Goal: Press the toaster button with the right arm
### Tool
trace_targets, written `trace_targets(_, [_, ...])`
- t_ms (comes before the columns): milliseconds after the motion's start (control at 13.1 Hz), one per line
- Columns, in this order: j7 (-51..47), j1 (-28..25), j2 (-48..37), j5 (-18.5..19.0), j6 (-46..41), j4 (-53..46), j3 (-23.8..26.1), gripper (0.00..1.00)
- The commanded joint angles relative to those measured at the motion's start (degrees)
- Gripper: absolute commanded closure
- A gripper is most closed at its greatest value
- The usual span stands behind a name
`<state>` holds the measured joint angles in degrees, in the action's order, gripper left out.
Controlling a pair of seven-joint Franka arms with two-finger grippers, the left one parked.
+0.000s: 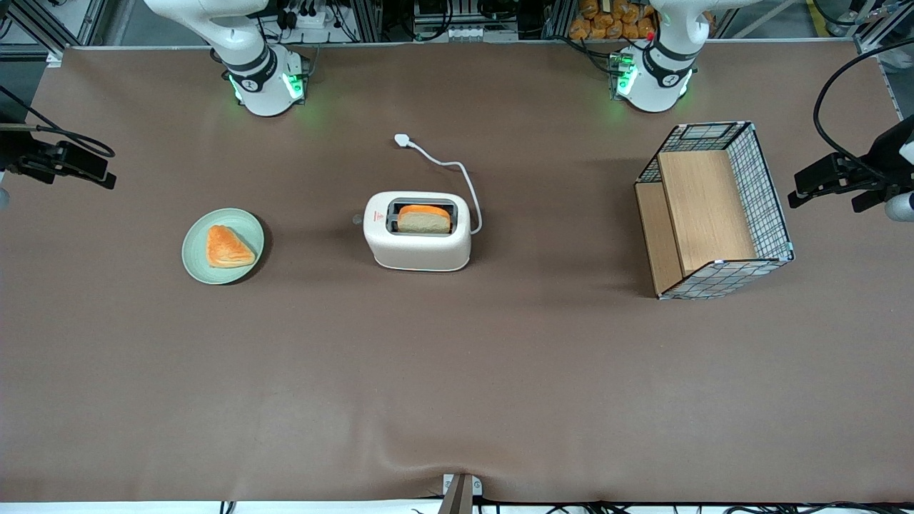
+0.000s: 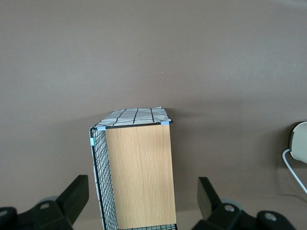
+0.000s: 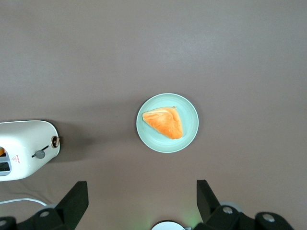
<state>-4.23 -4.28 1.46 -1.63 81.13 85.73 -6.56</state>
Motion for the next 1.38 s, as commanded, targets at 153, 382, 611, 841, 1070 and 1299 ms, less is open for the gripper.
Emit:
trace_targets(153, [-0.60,0.07,0.47,-0.56,-1.24,-1.53,0.23,0.00])
trace_targets(382, [-0.34,-0.11,0.64,-1.44,-1.76,-1.53,0.23,0.00])
trace_targets(611, [-0.25,-1.24,2.13,-5.13,-3.69,-1.35,0.23,0.00])
trace_targets(841, [-0.69,-5.54,3.45,-6.01,-6.42,-0.39,0.23,0.00])
trace_targets(1070, [-0.69,-7.84,3.46,-9.33,-6.08,3.90,0.23,0.00])
trace_targets(1299, [-0.87,-8.54,3.46,-13.82,-2.75,9.00,0.23,0.00])
